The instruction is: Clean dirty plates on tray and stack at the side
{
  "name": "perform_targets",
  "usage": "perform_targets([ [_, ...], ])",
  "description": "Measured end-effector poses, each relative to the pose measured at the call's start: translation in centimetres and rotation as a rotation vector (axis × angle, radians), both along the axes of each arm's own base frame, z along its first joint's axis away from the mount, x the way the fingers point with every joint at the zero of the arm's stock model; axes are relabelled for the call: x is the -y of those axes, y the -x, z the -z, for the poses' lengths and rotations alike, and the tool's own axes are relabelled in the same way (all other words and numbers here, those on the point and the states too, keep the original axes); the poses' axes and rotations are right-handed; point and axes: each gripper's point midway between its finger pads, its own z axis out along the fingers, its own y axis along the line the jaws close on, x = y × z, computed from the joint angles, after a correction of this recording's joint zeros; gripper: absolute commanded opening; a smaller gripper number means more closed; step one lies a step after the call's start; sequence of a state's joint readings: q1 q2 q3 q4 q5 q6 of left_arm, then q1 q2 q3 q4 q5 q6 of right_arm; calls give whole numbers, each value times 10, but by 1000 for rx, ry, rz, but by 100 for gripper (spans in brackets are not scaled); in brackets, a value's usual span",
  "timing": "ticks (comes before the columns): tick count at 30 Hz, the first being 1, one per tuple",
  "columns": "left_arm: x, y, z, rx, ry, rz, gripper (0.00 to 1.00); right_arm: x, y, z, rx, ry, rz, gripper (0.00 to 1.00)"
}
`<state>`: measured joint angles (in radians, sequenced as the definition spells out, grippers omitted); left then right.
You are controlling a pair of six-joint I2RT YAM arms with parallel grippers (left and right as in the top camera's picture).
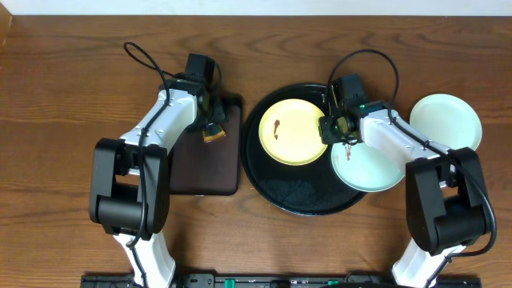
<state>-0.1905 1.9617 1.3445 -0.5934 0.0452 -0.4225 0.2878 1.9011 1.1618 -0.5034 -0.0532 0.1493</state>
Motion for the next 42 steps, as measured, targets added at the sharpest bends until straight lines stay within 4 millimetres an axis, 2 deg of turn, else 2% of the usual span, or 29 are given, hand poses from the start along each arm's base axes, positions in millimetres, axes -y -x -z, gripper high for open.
perform_targets([
  [5, 3, 2, 5, -12, -2, 8, 63, 0, -1, -1, 6, -2, 0, 15],
  [7, 3, 2, 11, -20, -4, 9, 56, 0, -2, -1, 7, -2, 0, 15],
  [11, 2, 2, 17, -24, -5, 5, 34, 0, -2, -1, 7, -2, 0, 15],
  [15, 0, 0, 17, -19, -5, 0, 19, 0, -2, -1, 7, -2, 0, 16],
  [16, -1, 0, 17, -20, -4, -2, 10, 0, -2, -1, 8, -2, 0, 17],
  [20, -10, 3, 17, -36, -8, -15, 7, -1, -3, -1, 13, -4, 3, 23],
  [22, -18, 7, 13, -48, -10, -32, 8, -1, -3, -1, 13, -5, 6, 29],
  [26, -34, 12, -16, -20, -14, -48, 7, -1, -3, -1, 13, -6, 7, 42],
  [33, -37, 19, -110, 191, -34, 2, 7, 1, 4, 1, -15, 5, -6, 49],
  [35, -38, 21, -131, 243, -49, 4, 7, 2, 10, 3, -40, 16, -23, 50],
  [38, -39, 27, -157, 311, -75, 12, 7, 3, 14, 1, -61, 28, -44, 50],
  [42, -33, 34, -177, 366, -101, 36, 7, 1, 7, -9, -48, 31, -65, 52],
])
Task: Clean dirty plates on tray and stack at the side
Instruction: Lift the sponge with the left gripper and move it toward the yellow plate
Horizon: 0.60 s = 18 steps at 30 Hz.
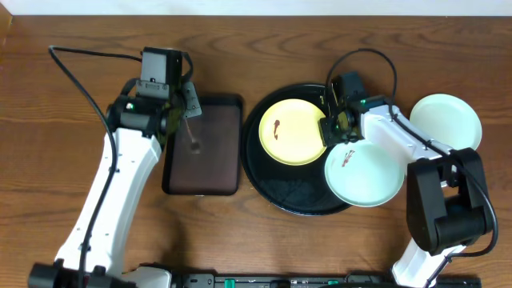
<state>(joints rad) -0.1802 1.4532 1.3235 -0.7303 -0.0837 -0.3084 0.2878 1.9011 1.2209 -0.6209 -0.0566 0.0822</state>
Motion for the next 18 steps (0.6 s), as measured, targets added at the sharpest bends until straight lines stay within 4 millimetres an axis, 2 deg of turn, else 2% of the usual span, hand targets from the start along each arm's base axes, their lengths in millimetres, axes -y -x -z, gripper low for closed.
perform_targets([
  [5, 5, 4, -9, 30, -80, 3, 8, -4, -14, -17, 36, -6, -13, 53],
  [9, 7, 5, -11, 41, -131, 3, 7, -6, -20, -25, 49, -9, -17, 57],
  [18, 1, 4, -15, 61, -184, -33, 7, -5, -20, -26, 49, -7, -21, 59],
])
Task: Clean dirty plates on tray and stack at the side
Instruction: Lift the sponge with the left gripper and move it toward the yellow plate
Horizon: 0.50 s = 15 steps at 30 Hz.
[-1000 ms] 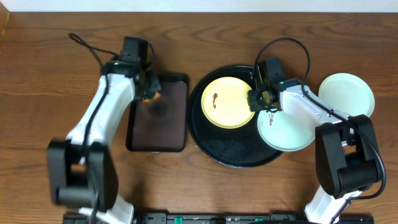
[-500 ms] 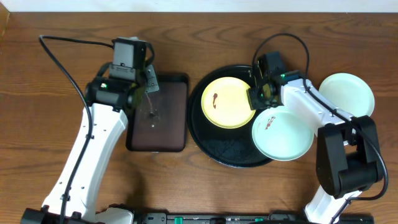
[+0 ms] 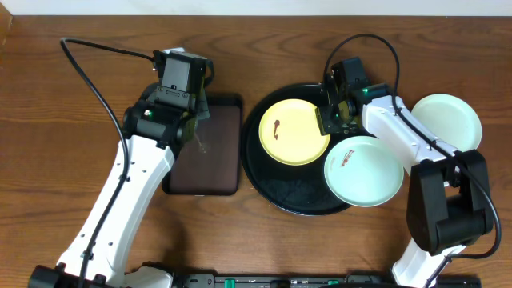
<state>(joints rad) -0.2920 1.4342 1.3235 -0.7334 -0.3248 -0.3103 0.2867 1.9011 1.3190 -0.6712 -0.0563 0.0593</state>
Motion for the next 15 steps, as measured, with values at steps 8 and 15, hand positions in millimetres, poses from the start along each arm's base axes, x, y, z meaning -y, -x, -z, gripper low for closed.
perform_targets([
  [8, 2, 6, 19, -82, -7, 12, 7, -1, -3, -1, 14, -4, 0, 57],
  [15, 20, -1, 74, -245, 17, 84, 7, -3, -9, -3, 40, -11, -1, 51],
])
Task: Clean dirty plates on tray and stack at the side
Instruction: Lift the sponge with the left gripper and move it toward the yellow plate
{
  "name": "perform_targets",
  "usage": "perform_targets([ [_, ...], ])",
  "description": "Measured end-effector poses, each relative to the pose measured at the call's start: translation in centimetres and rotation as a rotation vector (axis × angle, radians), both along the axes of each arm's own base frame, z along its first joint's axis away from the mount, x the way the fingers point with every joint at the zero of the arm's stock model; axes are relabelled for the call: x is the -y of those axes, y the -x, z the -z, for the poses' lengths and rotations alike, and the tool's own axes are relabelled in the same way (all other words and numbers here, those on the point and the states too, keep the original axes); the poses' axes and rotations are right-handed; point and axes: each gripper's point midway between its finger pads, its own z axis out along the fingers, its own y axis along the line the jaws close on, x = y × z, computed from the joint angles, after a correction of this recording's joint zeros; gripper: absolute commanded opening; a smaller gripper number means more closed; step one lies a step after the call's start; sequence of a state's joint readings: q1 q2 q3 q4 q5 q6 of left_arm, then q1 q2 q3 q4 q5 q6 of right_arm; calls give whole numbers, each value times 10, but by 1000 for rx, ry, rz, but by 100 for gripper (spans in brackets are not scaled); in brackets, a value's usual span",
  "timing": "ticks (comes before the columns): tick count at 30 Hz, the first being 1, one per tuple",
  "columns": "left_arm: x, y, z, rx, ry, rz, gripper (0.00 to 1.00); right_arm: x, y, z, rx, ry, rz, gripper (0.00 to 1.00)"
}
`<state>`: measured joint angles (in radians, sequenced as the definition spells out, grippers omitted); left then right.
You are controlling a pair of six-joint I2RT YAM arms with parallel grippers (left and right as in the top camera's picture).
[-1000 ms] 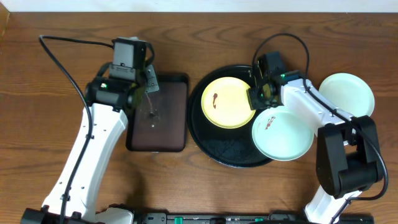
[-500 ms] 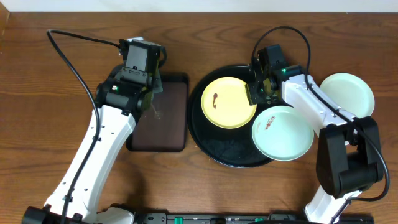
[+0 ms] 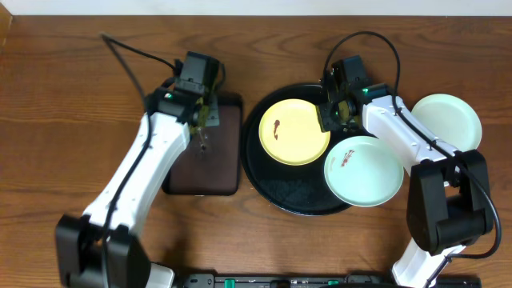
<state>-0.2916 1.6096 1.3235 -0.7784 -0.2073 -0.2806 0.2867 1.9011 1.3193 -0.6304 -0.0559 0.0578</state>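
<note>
A yellow plate [image 3: 292, 136] with a brown smear lies on the round black tray [image 3: 300, 200]. A pale green plate [image 3: 366, 176] with a red-brown smear rests on the tray's right rim. A clean pale green plate [image 3: 448, 120] sits on the table at the far right. My right gripper [image 3: 330, 118] is at the yellow plate's right rim; its jaws are too small to read. My left gripper [image 3: 206, 120] hovers over the upper part of the dark brown rectangular tray [image 3: 216, 172], and a thin small thing hangs below it. How it is held is unclear.
Black cables arc from both wrists over the wooden table [image 3: 64, 104]. The white wall edge runs along the back. The robot bases stand at the front edge.
My left gripper has shifted right, towards the brown tray's upper right part, and its arm has swung round. The right gripper and all three plates are where they were.
At first my left gripper was low at the brown tray's top right and my right gripper was at the smeared green plate's rim. Then the left arm was raised further left and the green plate sat slightly lower. The right gripper then stood at the yellow plate's rim, as now.
</note>
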Motion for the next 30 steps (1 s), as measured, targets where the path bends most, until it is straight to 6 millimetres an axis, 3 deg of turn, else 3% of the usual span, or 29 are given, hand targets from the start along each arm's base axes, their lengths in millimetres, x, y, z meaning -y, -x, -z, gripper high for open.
perform_targets([
  [6, 7, -2, 33, -92, 22, 34, 8, -1, -5, -2, 21, -6, -2, 46],
  [15, -3, -4, 35, -98, 36, 9, 7, 1, 5, 6, -17, -2, 18, 33],
  [22, -1, -4, 35, -101, 48, 14, 7, 10, 29, 35, -87, 7, 82, 27],
  [30, 0, -4, 35, -102, 52, 15, 8, 9, 24, 35, -68, -11, 120, 17],
])
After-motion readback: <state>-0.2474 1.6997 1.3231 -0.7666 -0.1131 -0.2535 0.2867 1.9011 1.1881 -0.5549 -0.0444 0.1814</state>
